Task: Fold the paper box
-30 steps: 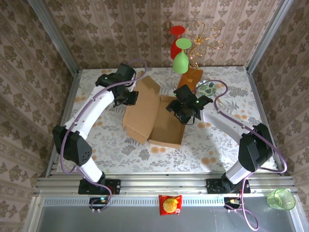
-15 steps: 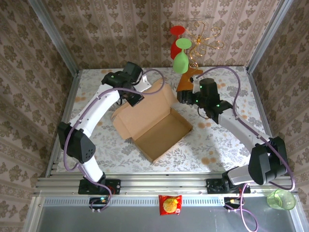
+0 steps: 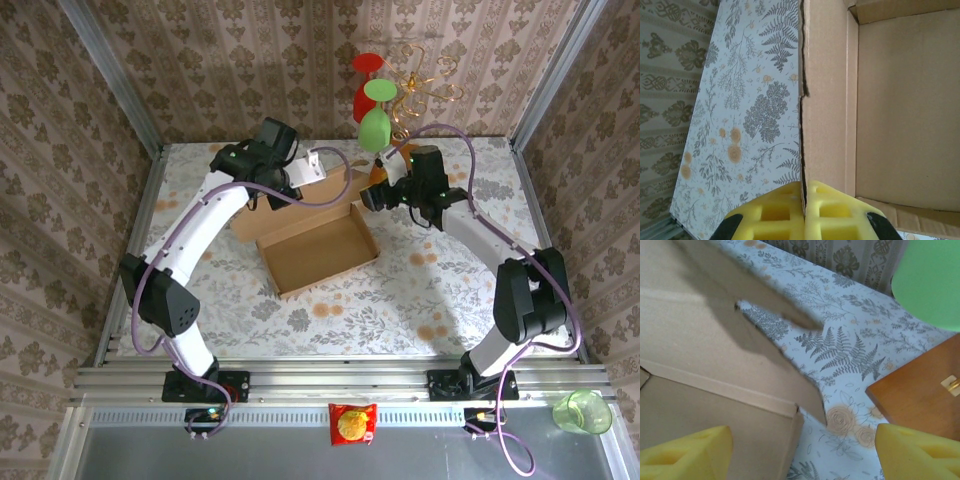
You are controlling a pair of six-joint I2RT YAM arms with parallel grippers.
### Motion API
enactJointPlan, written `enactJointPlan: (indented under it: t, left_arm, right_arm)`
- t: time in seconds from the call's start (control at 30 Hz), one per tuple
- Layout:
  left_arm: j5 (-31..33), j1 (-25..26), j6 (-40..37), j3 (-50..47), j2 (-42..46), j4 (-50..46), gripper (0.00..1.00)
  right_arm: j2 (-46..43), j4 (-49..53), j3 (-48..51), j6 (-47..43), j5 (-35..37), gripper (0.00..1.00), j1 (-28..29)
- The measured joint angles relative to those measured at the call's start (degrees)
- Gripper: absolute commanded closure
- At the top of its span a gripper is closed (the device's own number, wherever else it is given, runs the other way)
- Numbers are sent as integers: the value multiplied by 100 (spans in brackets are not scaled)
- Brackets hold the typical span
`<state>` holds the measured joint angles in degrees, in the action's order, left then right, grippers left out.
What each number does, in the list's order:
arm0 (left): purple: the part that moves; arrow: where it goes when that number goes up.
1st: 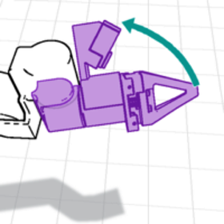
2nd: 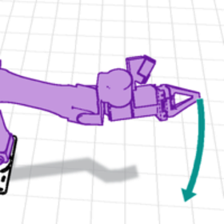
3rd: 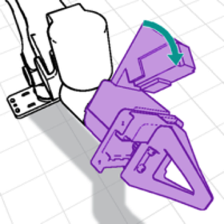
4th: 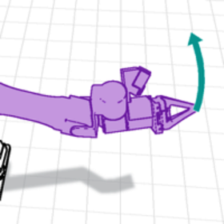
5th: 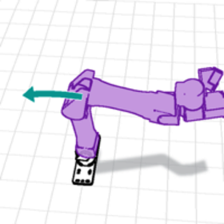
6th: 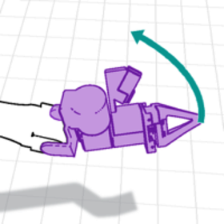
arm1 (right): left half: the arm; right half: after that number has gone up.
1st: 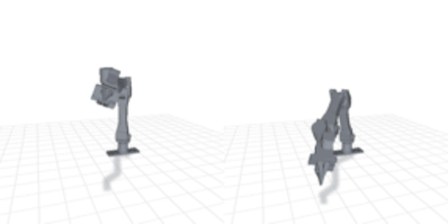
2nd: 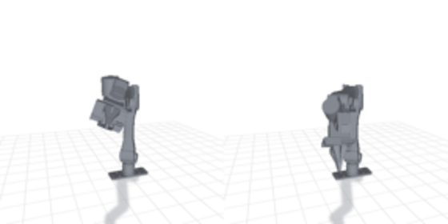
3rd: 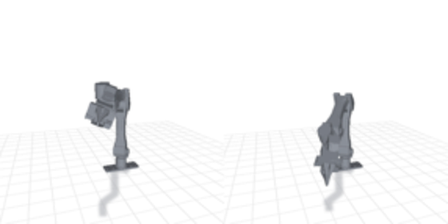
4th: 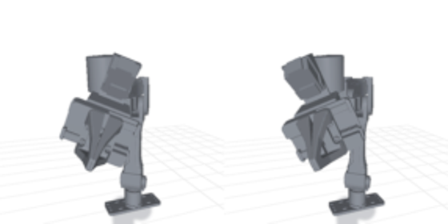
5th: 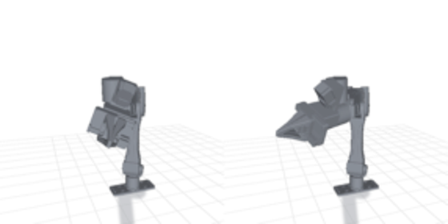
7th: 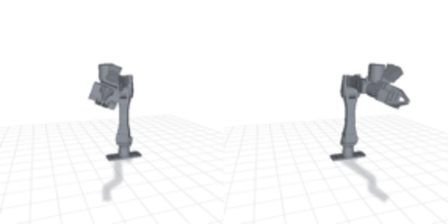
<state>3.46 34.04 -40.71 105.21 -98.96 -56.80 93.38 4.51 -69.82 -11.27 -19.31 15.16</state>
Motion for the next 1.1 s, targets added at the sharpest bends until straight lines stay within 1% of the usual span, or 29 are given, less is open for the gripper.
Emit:
enactJointPlan:
  t: [0.07,0.2,0.3,0.4,0.5,0.53,0.63,0.73,0.77,0.87,0.93,1.0,1.1]
  left_arm:
    - [-68,2,-98,0,0,4,100]
    - [-199,0,-232,-55,2,68,100]
    - [-297,0,-332,-155,13,127,100]
    - [-420,-7,-442,-205,44,173,100]
    - [-542,-33,-546,-313,153,223,100]
    - [-573,-37,-562,-326,173,234,100]
    - [-586,-44,-564,-334,179,302,100]
    - [-586,-81,-553,-337,181,330,100]
    - [-592,-111,-538,-337,181,350,95]
    - [-706,-188,-422,-376,197,452,68]
    - [-826,-262,-229,-474,251,605,57]
    - [-953,-376,59,-605,345,748,50]
    - [-1224,-686,654,-802,551,942,44]
  right_arm:
    - [35,-4,-26,-173,-4,21,-2]
    - [79,-42,-26,-420,-48,21,0]
    - [129,-83,-26,-527,-72,23,0]
    - [162,-131,-26,-549,-129,28,2]
    - [203,-136,-74,-560,-227,37,42]
    - [247,-131,-125,-566,-245,42,57]
    - [372,-122,-249,-584,-271,63,127]
    - [396,-129,-258,-511,-256,75,168]
    - [396,-144,-254,-503,-251,81,177]
    - [358,-175,-168,-468,-219,98,199]
    - [328,-168,-74,-411,-195,100,199]
    - [278,-170,52,-374,-166,100,199]
    - [142,-173,271,-354,-96,100,190]
